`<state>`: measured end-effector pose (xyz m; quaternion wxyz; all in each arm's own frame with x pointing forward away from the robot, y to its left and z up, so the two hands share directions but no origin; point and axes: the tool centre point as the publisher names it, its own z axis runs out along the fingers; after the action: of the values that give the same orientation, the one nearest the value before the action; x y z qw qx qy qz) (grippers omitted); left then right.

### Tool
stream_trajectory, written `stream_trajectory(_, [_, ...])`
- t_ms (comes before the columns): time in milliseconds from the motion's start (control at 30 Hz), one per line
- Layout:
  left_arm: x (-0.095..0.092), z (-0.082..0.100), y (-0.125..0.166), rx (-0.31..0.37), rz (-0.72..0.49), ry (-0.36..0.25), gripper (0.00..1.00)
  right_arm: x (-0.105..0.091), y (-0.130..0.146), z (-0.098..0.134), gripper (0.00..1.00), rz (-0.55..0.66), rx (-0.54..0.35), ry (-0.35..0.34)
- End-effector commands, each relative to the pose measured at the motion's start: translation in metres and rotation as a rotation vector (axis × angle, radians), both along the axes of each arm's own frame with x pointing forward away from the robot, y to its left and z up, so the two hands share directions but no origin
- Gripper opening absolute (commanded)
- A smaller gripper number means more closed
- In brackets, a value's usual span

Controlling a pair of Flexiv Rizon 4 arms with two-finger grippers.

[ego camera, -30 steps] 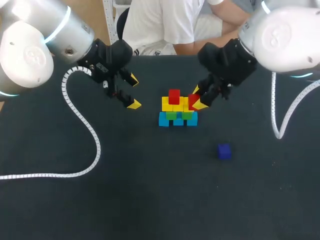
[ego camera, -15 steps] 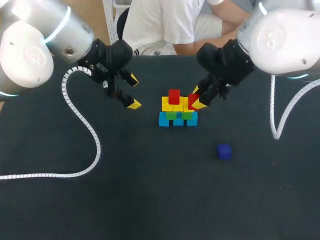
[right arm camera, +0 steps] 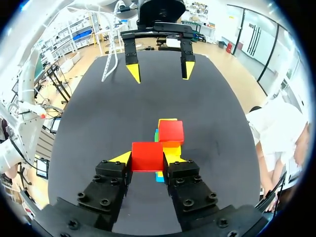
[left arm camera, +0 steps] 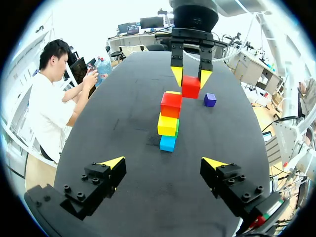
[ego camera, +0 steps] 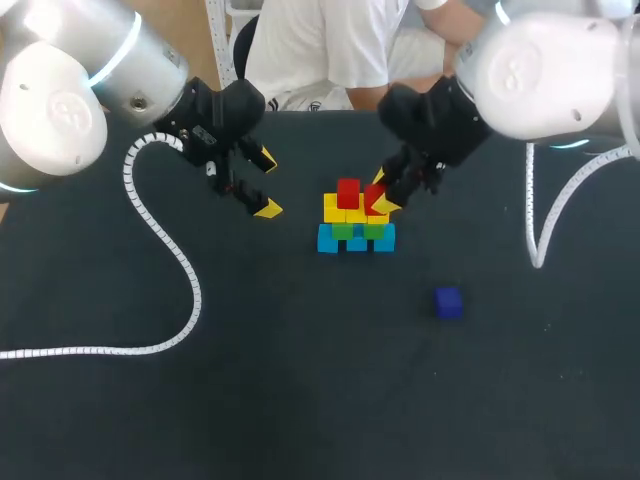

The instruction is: Place the blue cubes, place green cubes on the blue cubes, place the yellow cubes on the green cubes, then place the red cubes on the yellow cubes, and place purple cube on the red cubes.

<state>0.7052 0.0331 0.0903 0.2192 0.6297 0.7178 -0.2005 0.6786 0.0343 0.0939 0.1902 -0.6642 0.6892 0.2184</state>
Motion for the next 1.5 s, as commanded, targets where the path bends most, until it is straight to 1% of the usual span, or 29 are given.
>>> stream_trajectory(33, [0.002, 0.000, 0.001, -0.001, -0.004, 0.002, 1.00, 0.004, -0.002, -0.002, 0.00, 0.005, 0.001, 0.006])
stream_trajectory(467, [0.002, 0.000, 0.001, -0.001, -0.004, 0.002, 1.00, 0.015, -0.002, -0.006, 0.00, 0.011, 0.002, 0.010])
stream_trajectory(1100, [0.002, 0.000, 0.001, -0.001, -0.004, 0.002, 1.00, 0.019, 0.000, -0.008, 0.00, 0.007, -0.001, 0.017])
stream_trajectory(1500, [0.002, 0.000, 0.001, -0.001, -0.004, 0.002, 1.00, 0.019, 0.002, -0.012, 0.00, 0.008, 0.003, 0.034])
